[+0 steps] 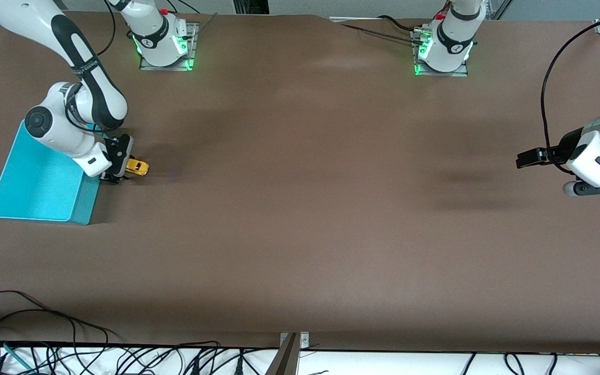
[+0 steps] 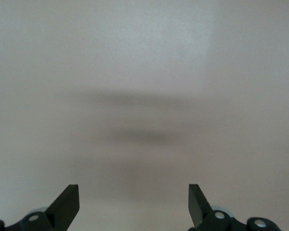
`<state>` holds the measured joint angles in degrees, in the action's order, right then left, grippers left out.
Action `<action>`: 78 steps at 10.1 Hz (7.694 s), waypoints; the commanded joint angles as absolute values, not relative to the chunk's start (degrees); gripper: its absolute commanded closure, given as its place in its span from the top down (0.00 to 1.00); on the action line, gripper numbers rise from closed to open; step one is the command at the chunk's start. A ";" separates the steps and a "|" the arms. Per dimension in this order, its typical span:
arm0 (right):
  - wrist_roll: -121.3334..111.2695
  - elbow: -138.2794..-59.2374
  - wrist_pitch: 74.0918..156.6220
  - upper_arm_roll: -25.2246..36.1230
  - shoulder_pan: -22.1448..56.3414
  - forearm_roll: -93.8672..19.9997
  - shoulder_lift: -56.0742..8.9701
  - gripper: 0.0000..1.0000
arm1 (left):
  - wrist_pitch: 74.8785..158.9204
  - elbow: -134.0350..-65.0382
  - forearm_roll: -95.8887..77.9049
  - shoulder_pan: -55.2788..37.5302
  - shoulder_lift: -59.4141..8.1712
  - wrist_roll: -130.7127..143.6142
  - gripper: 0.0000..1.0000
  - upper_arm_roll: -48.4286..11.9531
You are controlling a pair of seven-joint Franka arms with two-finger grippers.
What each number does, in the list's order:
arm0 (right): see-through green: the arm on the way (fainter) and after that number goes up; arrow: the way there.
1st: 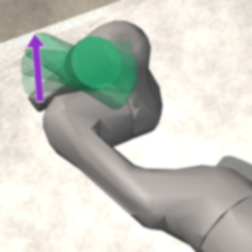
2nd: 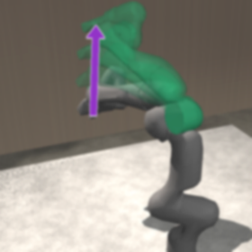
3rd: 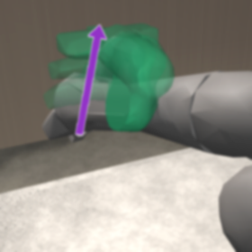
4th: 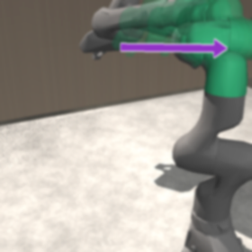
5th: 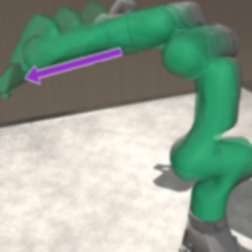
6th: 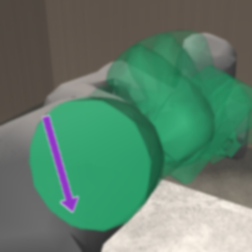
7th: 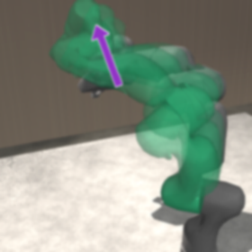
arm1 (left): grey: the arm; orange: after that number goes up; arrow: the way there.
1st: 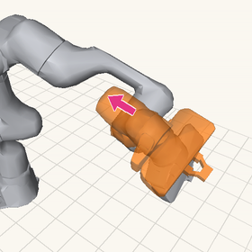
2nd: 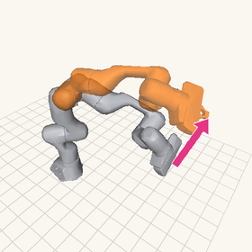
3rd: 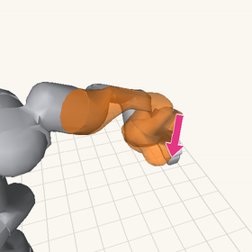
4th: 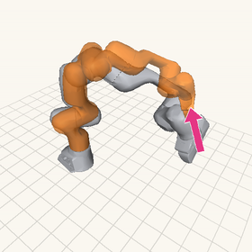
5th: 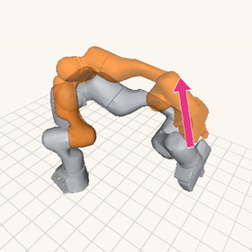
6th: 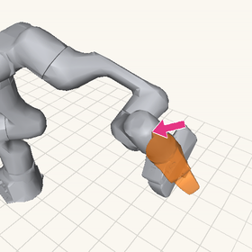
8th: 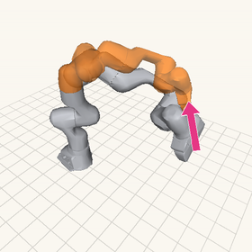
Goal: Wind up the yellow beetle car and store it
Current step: 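Lift the car with the right gripper and move it over the bin, then lower the car into the bin and open the right gripper, then raise the right gripper up and away from the bin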
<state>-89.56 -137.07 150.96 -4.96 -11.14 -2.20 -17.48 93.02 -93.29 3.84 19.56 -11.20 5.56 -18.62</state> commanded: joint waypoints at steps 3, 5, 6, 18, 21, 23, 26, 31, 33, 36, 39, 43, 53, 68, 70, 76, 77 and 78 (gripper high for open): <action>-92.89 -137.20 151.26 -5.54 -11.69 -2.64 -16.70 0.00 | 91.67 -93.69 2.37 20.04 -10.20 4.04 1.00 -18.46; -93.87 -137.02 149.43 -5.97 -11.69 -2.72 -14.43 0.00 | 91.67 -93.69 2.37 20.04 -10.20 4.04 1.00 -18.46; -93.52 -136.33 147.06 -7.11 -11.60 -2.90 -12.76 0.00 | 91.67 -93.69 2.37 20.04 -10.20 4.04 1.00 -18.46; -118.34 -129.55 119.89 -5.98 -19.57 2.62 -0.27 0.00 | 91.67 -93.69 2.37 20.04 -10.20 4.04 1.00 -18.46; -128.29 -130.17 120.76 -5.45 -27.05 7.97 -2.19 0.00 | 91.67 -93.69 2.37 19.95 -10.20 4.04 1.00 -18.46; -136.27 -129.82 126.35 -1.16 -28.65 10.89 -4.47 0.00 | 91.67 -93.69 2.37 19.95 -10.28 4.13 1.00 -18.54; -141.33 -129.64 133.84 -0.62 -31.28 10.37 -8.69 0.00 | 91.67 -93.78 2.37 19.95 -10.20 4.04 1.00 -18.54; -142.20 -130.34 139.91 -0.62 -34.89 9.76 -15.81 0.00 | 91.67 -93.78 2.37 19.95 -10.20 4.04 1.00 -18.63; -142.21 -130.61 140.97 -0.62 -35.33 9.76 -16.96 0.00 | 91.67 -93.78 2.37 19.95 -10.28 4.04 1.00 -18.55; -142.64 -130.34 140.80 -0.70 -35.68 8.45 -17.31 0.99 | 91.67 -93.78 2.37 19.95 -10.28 4.04 1.00 -18.63; -144.32 -129.21 136.88 -0.88 -35.51 4.31 -15.83 1.00 | 91.67 -93.78 2.37 19.95 -10.28 4.13 1.00 -18.63; -141.35 -127.80 130.71 -2.81 -34.90 2.38 -11.69 1.00 | 91.67 -93.78 2.37 19.95 -10.28 4.13 1.00 -18.72; -73.03 -127.53 117.43 -7.12 -17.60 -4.02 5.26 1.00 | 91.67 -93.78 2.37 19.95 -10.28 4.13 1.00 -18.72; -0.63 -93.26 95.63 -11.77 -0.10 -0.35 -1.14 1.00 | 91.67 -93.78 2.37 19.95 -10.28 4.04 1.00 -18.72; -0.96 -88.28 93.71 -11.08 1.14 0.00 -3.32 1.00 | 91.67 -93.78 2.37 19.95 -10.28 4.04 1.00 -18.72; -0.35 -84.90 91.58 -10.63 0.70 -0.18 -4.75 1.00 | 91.67 -93.78 2.37 19.95 -10.28 4.13 1.00 -18.72; -0.35 -84.90 91.50 -9.94 0.27 -0.09 -4.75 1.00 | 91.67 -93.78 2.37 19.95 -10.37 4.13 1.00 -18.72; -0.35 -84.90 91.32 -8.89 -0.08 -0.09 -4.75 1.00 | 91.67 -93.78 2.37 19.95 -10.28 4.13 1.00 -18.72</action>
